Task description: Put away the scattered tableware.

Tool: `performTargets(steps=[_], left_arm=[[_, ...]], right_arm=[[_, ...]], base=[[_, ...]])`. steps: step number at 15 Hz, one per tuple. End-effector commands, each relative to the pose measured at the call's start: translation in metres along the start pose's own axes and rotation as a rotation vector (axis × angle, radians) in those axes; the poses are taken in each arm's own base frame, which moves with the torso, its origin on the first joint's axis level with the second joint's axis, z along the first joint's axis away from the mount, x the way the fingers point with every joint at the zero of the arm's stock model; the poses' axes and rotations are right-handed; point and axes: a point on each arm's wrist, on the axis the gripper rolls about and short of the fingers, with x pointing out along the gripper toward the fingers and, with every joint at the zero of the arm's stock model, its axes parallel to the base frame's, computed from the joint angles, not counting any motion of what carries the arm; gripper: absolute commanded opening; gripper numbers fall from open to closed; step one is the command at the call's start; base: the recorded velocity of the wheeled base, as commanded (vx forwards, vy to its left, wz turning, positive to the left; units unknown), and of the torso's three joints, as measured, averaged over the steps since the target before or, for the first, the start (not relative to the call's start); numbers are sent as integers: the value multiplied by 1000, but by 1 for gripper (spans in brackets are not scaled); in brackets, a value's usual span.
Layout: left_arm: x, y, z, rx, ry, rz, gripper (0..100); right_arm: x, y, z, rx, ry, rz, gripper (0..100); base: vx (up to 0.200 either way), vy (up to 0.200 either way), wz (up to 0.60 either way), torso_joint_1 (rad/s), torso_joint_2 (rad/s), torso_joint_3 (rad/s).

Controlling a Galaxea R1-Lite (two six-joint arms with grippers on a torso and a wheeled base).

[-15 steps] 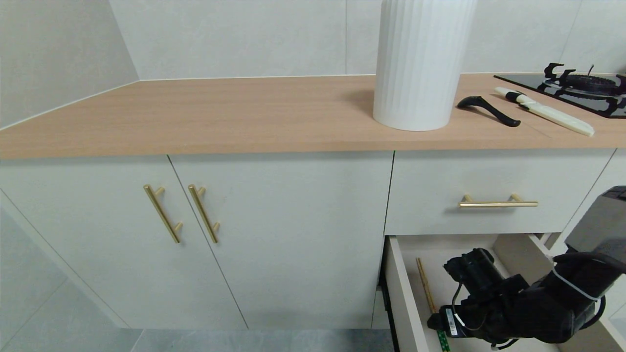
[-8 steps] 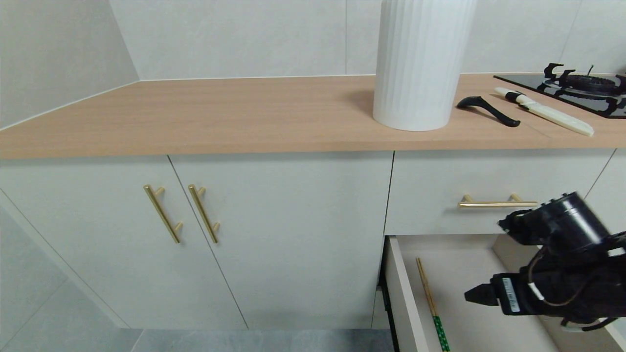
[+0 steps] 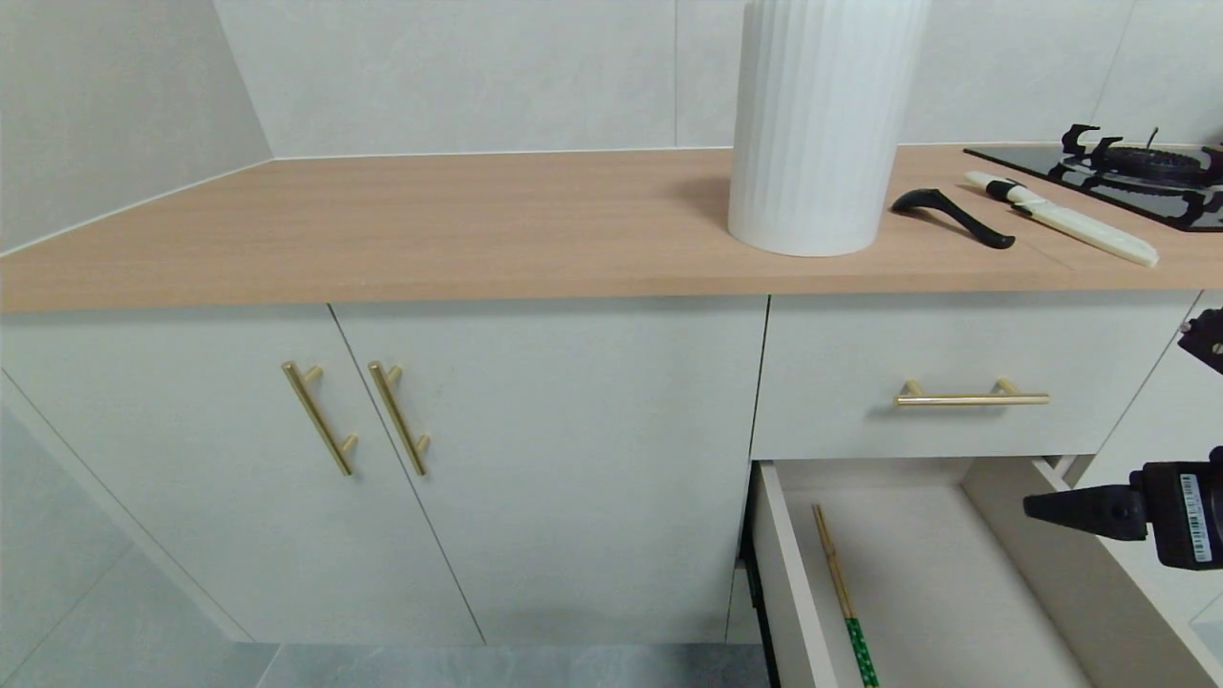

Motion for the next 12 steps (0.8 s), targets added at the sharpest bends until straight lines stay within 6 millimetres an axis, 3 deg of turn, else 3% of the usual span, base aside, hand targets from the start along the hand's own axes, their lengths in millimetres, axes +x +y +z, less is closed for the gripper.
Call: performTargets(steps=[1,12], left_arm=[[0,0,0,-1,1,1,100],[0,0,0,-1,1,1,100]], right_arm=[[-4,-1,0,5,-17,3,100],[-7,-2,0,11,-47,16,100]], base=[[0,0,0,0,0,0],[0,0,0,0,0,0]])
